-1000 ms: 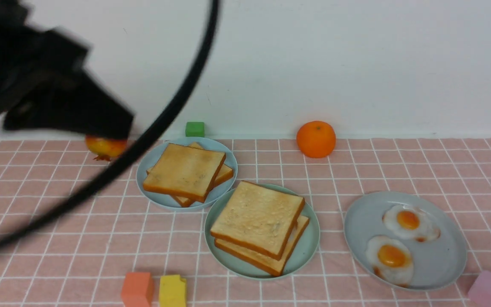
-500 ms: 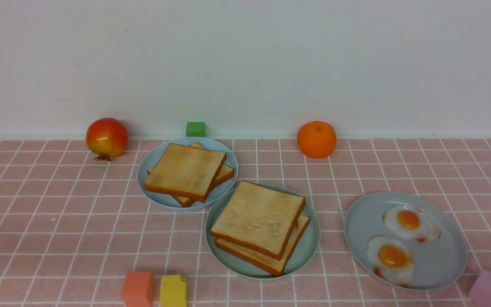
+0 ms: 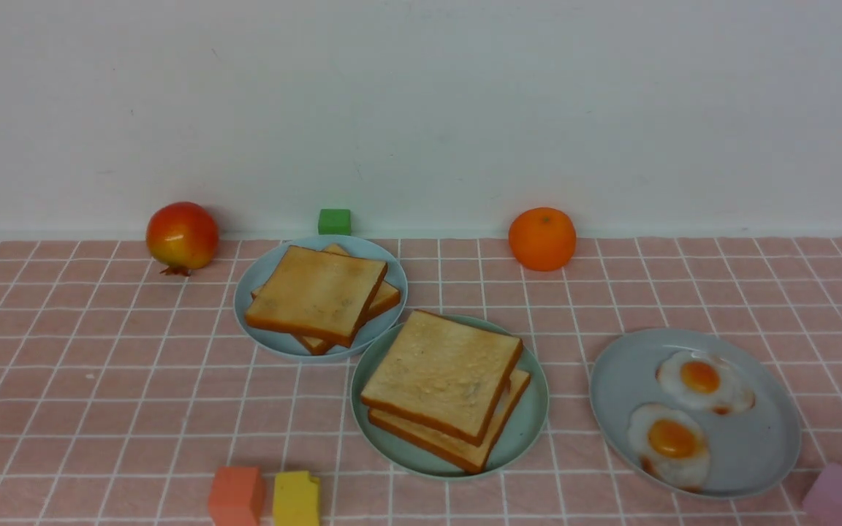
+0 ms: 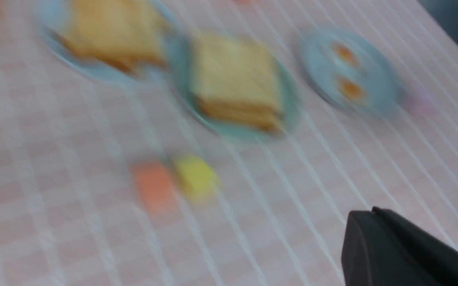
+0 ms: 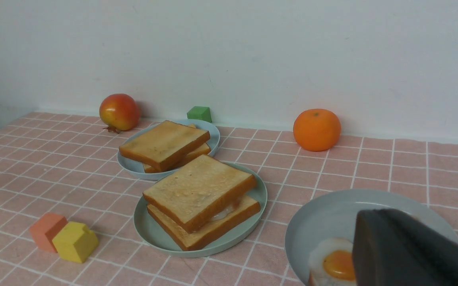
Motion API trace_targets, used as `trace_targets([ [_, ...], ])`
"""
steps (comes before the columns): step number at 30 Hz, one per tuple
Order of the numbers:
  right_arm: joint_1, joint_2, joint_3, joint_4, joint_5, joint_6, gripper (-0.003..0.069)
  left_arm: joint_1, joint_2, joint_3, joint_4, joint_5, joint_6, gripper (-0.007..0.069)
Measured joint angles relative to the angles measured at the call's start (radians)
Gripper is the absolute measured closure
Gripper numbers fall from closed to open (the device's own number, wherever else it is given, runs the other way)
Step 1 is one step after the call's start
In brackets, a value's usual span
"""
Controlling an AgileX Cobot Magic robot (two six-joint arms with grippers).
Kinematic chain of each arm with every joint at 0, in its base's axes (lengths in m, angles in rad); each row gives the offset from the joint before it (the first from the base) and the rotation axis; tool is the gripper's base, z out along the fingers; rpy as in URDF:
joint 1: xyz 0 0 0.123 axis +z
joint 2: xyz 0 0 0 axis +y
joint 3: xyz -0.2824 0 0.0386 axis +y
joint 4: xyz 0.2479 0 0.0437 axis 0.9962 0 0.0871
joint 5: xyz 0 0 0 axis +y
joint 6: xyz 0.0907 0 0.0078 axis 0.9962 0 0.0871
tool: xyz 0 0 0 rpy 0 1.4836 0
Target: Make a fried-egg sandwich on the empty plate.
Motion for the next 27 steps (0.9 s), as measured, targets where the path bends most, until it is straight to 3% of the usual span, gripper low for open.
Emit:
trace_targets([
  [6, 0.0, 0.0, 0.0, 0.0, 0.0, 0.0, 0.0644, 0.073, -0.147, 0.242, 0.293, -0.347, -0.265, 0.0612],
  [10, 0.0, 0.0, 0.0, 0.0, 0.0, 0.0, 0.0643, 0.122, -0.263, 0.426, 0.417, -0.406, -0.359, 0.0612],
  [19, 0.0, 0.0, 0.0, 0.0, 0.001, 0.0, 0.0638, 0.264, -0.438, 0.794, 0.449, -0.477, -0.357, 0.0612],
  [27, 0.0, 0.0, 0.0, 0.0, 0.0, 0.0, 0.0631, 0.23, -0.438, 0.801, 0.44, -0.51, -0.304, 0.0612],
])
